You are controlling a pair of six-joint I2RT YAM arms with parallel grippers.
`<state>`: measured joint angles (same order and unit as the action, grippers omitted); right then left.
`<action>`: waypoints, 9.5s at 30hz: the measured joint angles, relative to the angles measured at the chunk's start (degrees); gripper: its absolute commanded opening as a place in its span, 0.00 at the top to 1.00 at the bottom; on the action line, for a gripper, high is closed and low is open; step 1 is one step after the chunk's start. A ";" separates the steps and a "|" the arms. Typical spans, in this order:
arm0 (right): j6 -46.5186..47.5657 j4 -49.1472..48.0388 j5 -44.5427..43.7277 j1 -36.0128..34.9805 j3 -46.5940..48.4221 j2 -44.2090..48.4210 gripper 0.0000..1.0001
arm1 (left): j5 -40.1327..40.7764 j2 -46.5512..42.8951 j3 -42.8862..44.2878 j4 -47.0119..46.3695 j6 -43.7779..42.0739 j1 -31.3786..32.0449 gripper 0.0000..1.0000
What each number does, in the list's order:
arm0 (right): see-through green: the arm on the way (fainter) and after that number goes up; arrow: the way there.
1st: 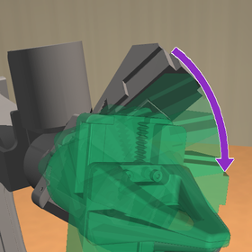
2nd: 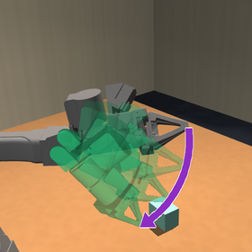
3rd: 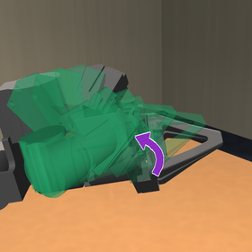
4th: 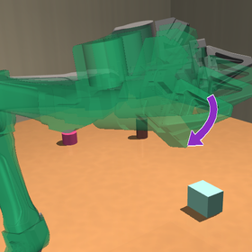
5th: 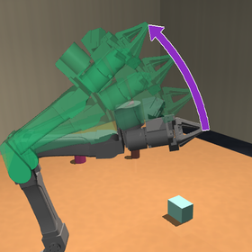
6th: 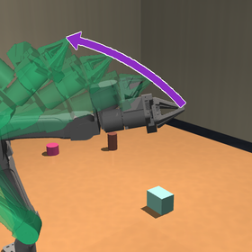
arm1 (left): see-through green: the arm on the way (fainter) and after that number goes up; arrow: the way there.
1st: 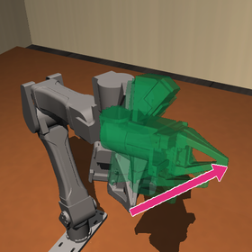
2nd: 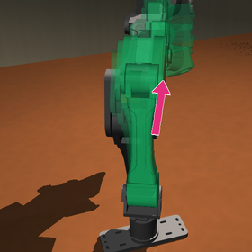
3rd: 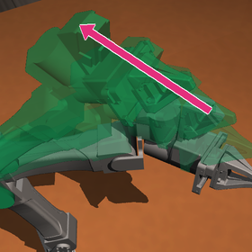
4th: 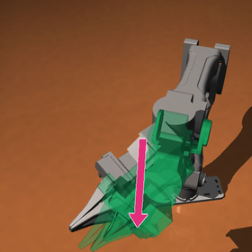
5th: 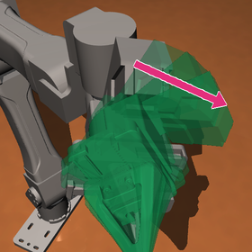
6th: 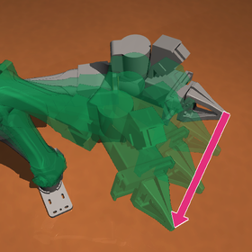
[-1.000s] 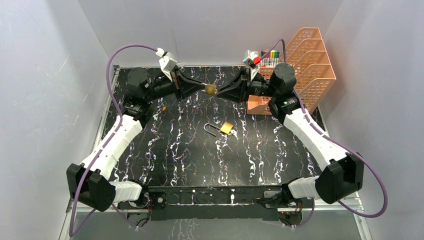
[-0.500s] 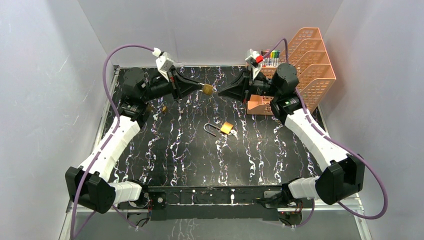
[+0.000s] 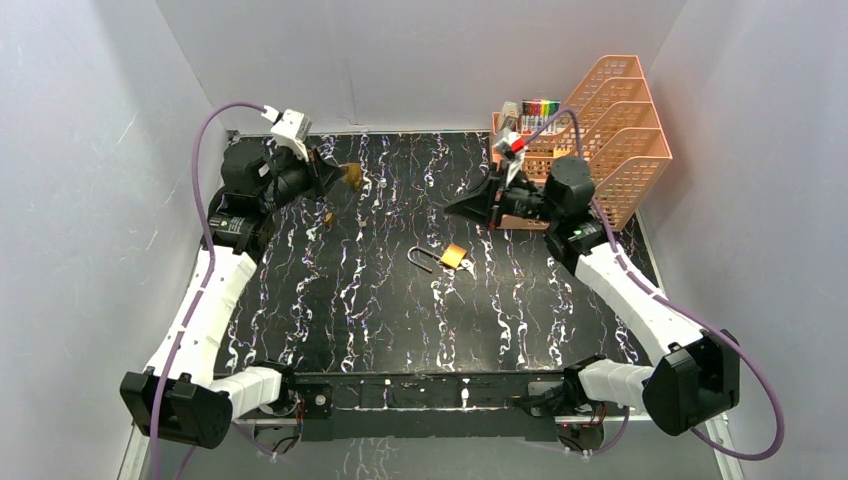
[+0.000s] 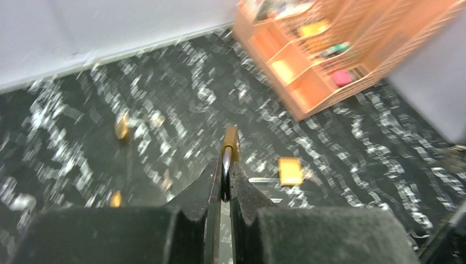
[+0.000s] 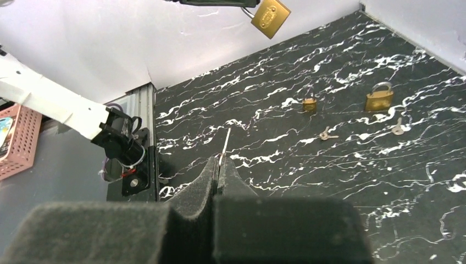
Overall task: Lock with the key
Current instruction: Place the lock at the center of the board, then place the key at the center of the board, then pick up the lock from the center of the board, then lock the lock.
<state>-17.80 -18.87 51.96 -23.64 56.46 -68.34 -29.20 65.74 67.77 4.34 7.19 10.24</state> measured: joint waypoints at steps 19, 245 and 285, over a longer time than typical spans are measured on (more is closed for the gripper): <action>10.03 5.10 -23.03 -24.86 7.72 -21.41 1.00 | 27.33 -4.23 -18.94 17.85 -2.25 0.38 1.00; -32.88 -14.87 27.72 -3.09 7.94 -25.35 1.00 | -57.78 19.17 9.31 16.72 -22.95 7.39 0.77; -9.91 -54.37 -7.91 -0.03 -10.47 -11.65 0.04 | -37.67 17.81 -3.45 -70.53 33.79 7.82 1.00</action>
<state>-27.71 -73.24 44.06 -23.67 45.98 -79.99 -66.88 83.55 64.31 -66.19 40.98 18.06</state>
